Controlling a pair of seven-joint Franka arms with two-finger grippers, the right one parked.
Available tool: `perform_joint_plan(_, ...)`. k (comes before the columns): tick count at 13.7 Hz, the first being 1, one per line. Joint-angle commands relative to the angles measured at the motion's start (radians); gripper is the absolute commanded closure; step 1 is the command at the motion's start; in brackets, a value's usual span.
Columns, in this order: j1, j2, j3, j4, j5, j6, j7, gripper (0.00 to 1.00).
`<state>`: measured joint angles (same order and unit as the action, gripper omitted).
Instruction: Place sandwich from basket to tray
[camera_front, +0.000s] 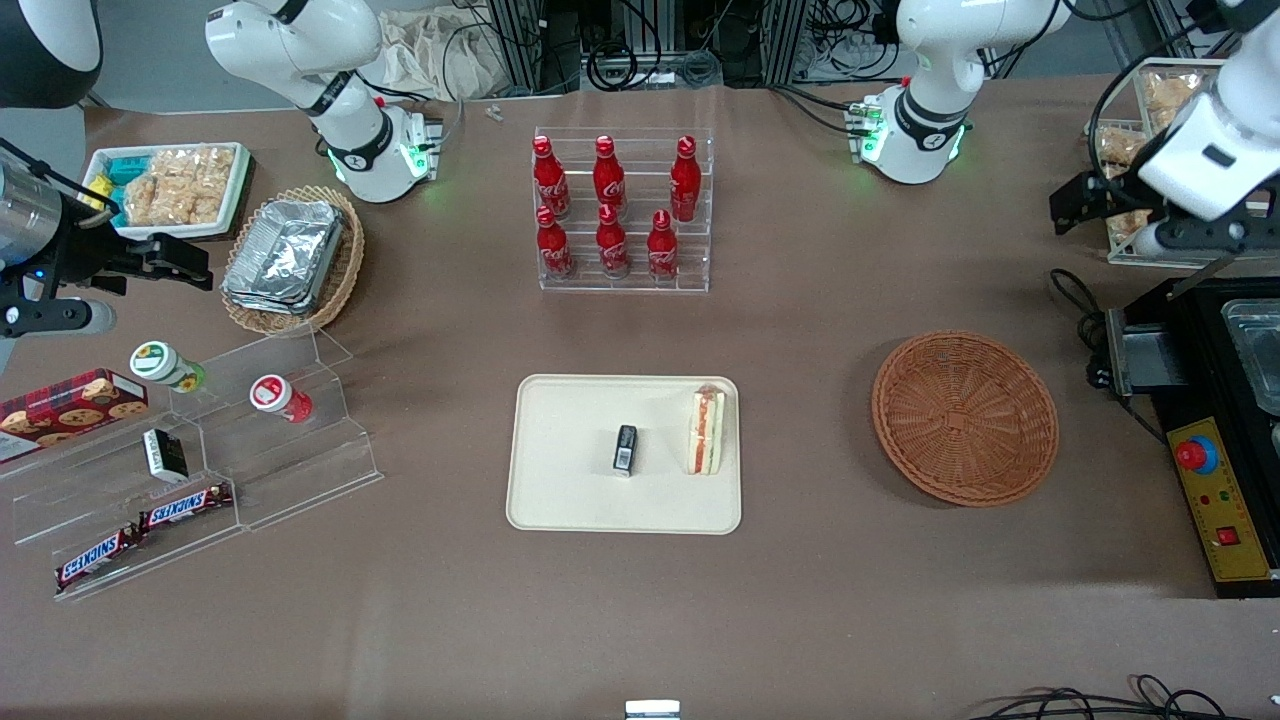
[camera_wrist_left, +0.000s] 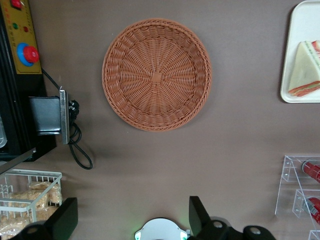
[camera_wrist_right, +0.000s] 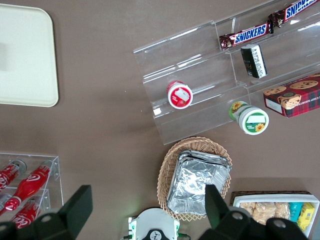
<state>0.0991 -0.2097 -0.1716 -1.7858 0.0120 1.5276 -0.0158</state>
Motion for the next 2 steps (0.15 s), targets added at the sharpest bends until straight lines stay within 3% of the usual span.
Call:
perform_joint_plan(1, -0.065, 0.042, 0.012, 0.06, 0.0, 0.008, -0.033, 0.0)
perform_joint_plan(2, -0.068, 0.067, 0.012, 0.093, 0.0, -0.016, -0.042, 0.0)
